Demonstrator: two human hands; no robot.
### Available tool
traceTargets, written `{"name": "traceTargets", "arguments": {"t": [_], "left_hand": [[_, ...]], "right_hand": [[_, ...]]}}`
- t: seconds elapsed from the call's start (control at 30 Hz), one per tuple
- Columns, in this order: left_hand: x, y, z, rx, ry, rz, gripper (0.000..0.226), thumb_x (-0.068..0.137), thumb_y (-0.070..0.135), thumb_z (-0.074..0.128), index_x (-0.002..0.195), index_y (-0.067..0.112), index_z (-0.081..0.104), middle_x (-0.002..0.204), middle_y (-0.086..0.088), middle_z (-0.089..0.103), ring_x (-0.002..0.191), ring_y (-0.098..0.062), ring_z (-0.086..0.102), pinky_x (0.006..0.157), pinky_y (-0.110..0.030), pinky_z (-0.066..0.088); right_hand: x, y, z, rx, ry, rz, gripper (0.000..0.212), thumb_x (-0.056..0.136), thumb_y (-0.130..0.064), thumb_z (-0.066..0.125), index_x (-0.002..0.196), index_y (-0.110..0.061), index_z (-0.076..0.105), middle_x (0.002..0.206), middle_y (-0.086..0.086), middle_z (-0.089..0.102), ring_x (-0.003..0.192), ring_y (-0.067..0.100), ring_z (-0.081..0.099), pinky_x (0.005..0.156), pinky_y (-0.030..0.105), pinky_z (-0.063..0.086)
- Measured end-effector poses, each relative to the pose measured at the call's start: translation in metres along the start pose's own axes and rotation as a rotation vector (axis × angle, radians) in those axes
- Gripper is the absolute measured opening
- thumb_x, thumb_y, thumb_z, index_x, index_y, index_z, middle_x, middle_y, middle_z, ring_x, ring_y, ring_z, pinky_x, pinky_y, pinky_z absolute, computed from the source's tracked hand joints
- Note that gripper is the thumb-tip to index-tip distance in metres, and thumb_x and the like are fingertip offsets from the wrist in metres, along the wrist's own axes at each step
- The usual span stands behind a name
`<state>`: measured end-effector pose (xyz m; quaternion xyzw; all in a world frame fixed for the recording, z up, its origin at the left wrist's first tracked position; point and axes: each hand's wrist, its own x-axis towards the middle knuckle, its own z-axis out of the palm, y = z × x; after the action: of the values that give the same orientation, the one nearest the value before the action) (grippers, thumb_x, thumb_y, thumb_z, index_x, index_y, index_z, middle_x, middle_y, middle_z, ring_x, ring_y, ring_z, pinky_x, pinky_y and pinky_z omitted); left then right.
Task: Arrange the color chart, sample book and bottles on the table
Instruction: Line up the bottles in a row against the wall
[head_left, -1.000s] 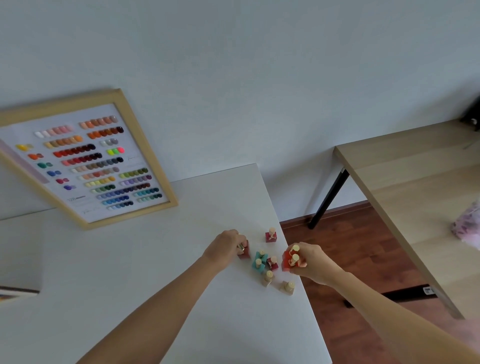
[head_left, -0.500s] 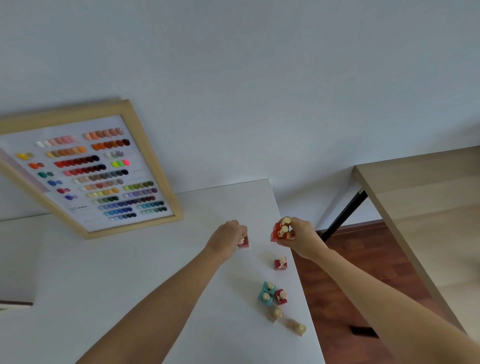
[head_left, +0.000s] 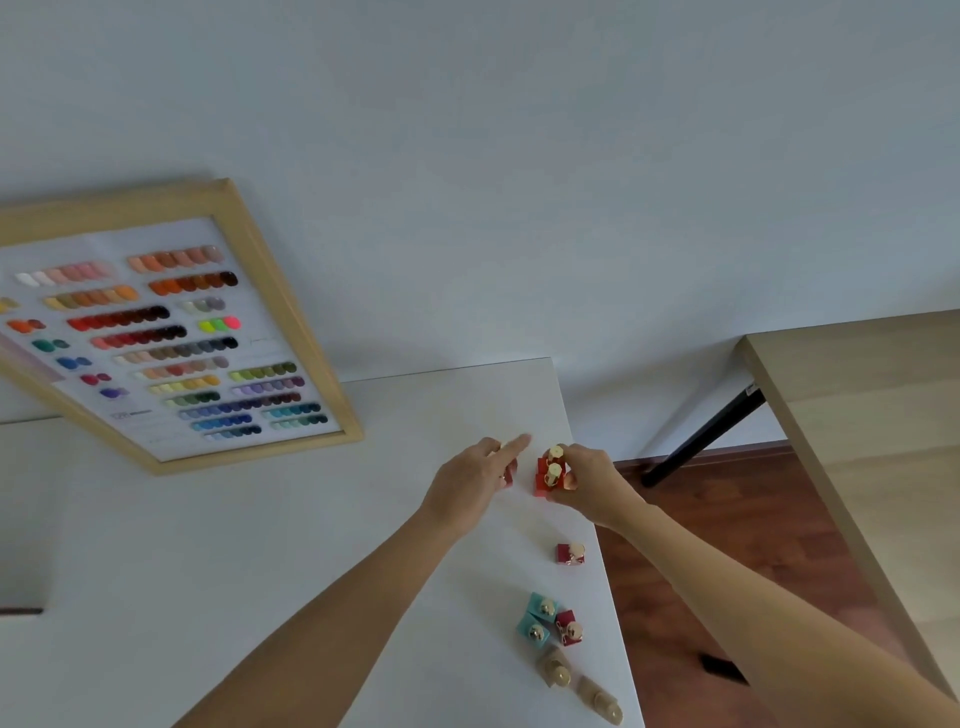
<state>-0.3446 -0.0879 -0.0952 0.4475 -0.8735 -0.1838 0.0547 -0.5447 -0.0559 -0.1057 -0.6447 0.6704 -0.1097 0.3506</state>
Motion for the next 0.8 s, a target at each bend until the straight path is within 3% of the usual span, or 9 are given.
{"name": "traceTargets", "arguments": {"t": [0.1,0.17,0.33,0.47,0.6,0.8], "left_hand": [[-0.005,-0.001,0.006,-0.026,0.022,-0.064,0.091,0.086,0.022,0.069,0.151,0.031,0.006,0.121,-0.006,0.055,0.093,-0.020,0.067,0.079,-0.031,0.059],[-0.006,-0.002,0.010,-0.116,0.012,-0.178,0.096,0.083,0.021,0.071,0.152,0.028,0.004,0.127,-0.007,0.054,0.097,-0.019,0.068,0.085,-0.031,0.059],[0.003,0.002,0.024,-0.341,0.017,-0.380,0.077,0.082,0.013,0.072,0.147,0.011,0.030,0.134,-0.014,0.054,0.123,-0.027,0.055,0.105,-0.034,0.045],[0.014,0.006,0.031,-0.398,0.080,-0.404,0.054,0.082,0.012,0.073,0.132,0.008,0.053,0.115,-0.016,0.063,0.111,-0.028,0.060,0.096,-0.031,0.050],[0.029,0.008,0.033,-0.422,0.136,-0.403,0.043,0.082,0.012,0.072,0.123,0.008,0.061,0.105,-0.016,0.065,0.099,-0.027,0.064,0.089,-0.031,0.052],[0.060,0.003,0.032,-0.453,0.188,-0.421,0.036,0.082,0.015,0.073,0.117,0.008,0.065,0.099,-0.015,0.066,0.091,-0.026,0.065,0.084,-0.029,0.052]], "right_hand": [[-0.003,0.005,0.005,0.027,0.021,0.016,0.050,0.077,-0.021,0.078,0.121,-0.014,0.055,0.109,0.008,0.062,0.095,0.024,0.060,0.089,0.039,0.052],[-0.006,0.006,0.011,0.064,0.059,0.049,0.059,0.077,-0.018,0.078,0.129,-0.015,0.050,0.117,0.008,0.061,0.100,0.025,0.061,0.092,0.040,0.052],[-0.007,0.004,0.023,0.160,0.157,0.113,0.056,0.081,-0.015,0.074,0.132,-0.015,0.050,0.122,0.007,0.062,0.102,0.021,0.063,0.094,0.036,0.054],[0.000,0.001,0.025,0.205,0.231,0.076,0.052,0.081,-0.014,0.074,0.128,-0.013,0.054,0.111,0.010,0.067,0.091,0.020,0.065,0.086,0.031,0.055],[0.015,0.000,0.022,0.234,0.268,0.060,0.052,0.080,-0.014,0.075,0.128,-0.013,0.054,0.106,0.009,0.067,0.088,0.018,0.065,0.079,0.019,0.049],[0.045,0.000,0.010,0.320,0.299,0.079,0.052,0.083,-0.005,0.069,0.131,-0.013,0.050,0.106,0.011,0.070,0.089,0.020,0.067,0.088,0.028,0.054]]}}
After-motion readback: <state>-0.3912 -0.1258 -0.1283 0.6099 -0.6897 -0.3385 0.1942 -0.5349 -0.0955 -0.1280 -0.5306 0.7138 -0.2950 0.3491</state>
